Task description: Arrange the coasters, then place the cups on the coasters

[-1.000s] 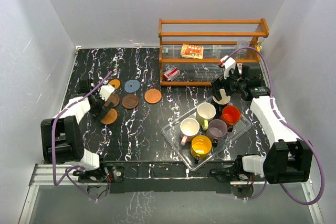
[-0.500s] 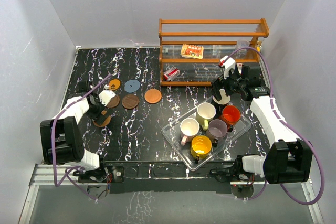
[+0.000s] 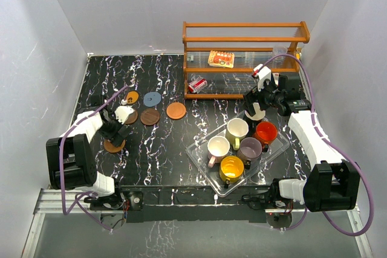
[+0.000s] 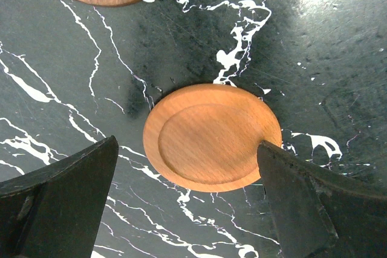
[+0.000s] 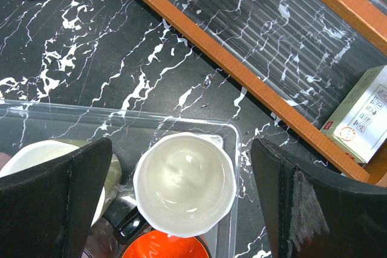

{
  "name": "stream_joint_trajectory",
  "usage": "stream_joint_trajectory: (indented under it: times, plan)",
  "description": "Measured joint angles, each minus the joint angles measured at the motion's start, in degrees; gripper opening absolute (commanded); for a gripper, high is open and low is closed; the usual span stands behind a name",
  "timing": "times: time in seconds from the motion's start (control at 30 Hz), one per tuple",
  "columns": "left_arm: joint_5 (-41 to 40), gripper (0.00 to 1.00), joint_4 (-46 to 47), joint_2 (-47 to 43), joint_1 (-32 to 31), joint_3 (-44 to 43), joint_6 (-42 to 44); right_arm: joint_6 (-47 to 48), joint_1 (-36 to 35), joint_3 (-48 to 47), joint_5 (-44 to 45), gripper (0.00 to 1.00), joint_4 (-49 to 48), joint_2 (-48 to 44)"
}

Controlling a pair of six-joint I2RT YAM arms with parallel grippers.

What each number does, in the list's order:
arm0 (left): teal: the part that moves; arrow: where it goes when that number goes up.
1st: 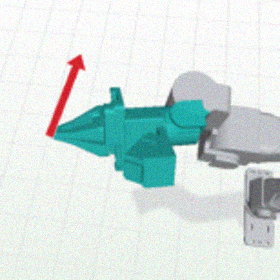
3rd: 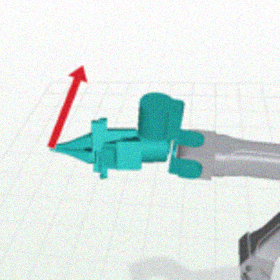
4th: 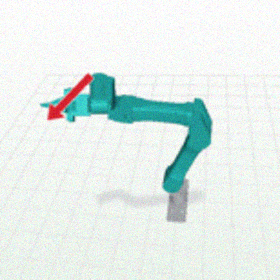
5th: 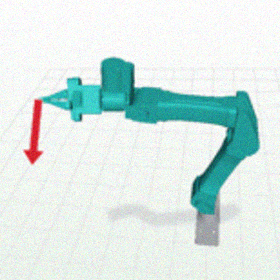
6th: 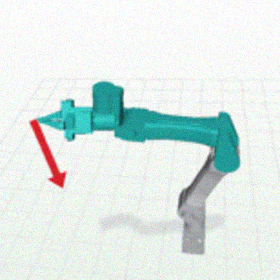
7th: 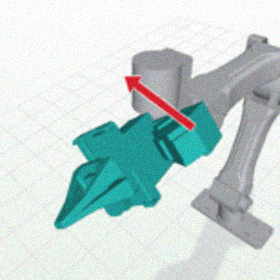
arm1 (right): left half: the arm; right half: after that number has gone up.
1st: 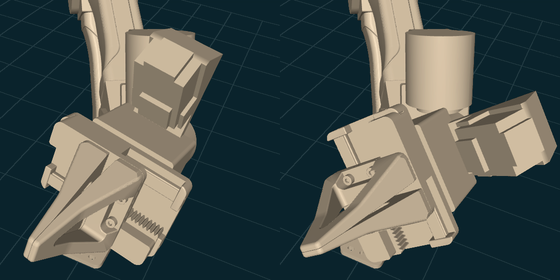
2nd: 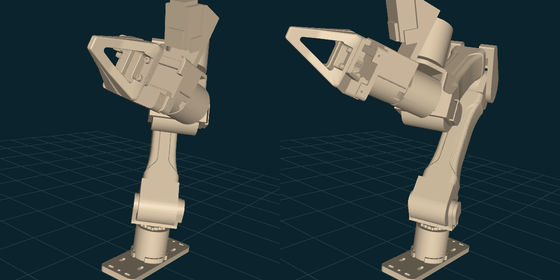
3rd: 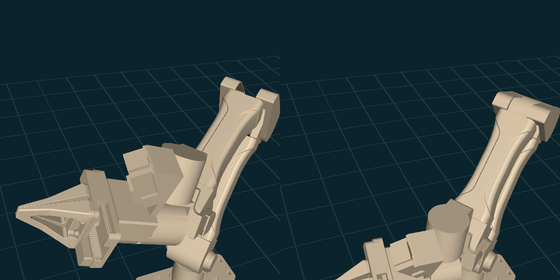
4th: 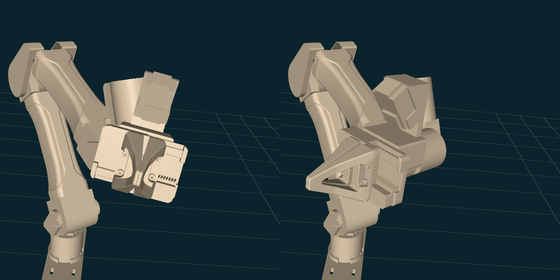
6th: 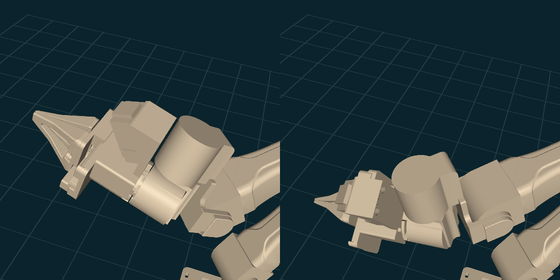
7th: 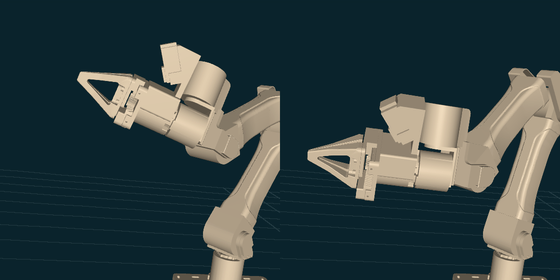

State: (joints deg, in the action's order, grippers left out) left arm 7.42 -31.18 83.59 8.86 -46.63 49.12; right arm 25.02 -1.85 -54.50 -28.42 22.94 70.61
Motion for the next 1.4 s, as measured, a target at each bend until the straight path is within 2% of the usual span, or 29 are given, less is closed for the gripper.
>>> stream_joint_trajectory:
  times: [0.83,1.4]
  plan:
    - [1.9,0.99,6.6,2.4,-2.7,-1.4,-8.7,0.0,0.0,0.0,0.0,0.98,0.0,0.0]
    - [-1.2,0.99,8.5,1.9,-2.8,-1.4,-8.3,0.0,0.1,0.0,0.0,0.98,0.0,0.0]
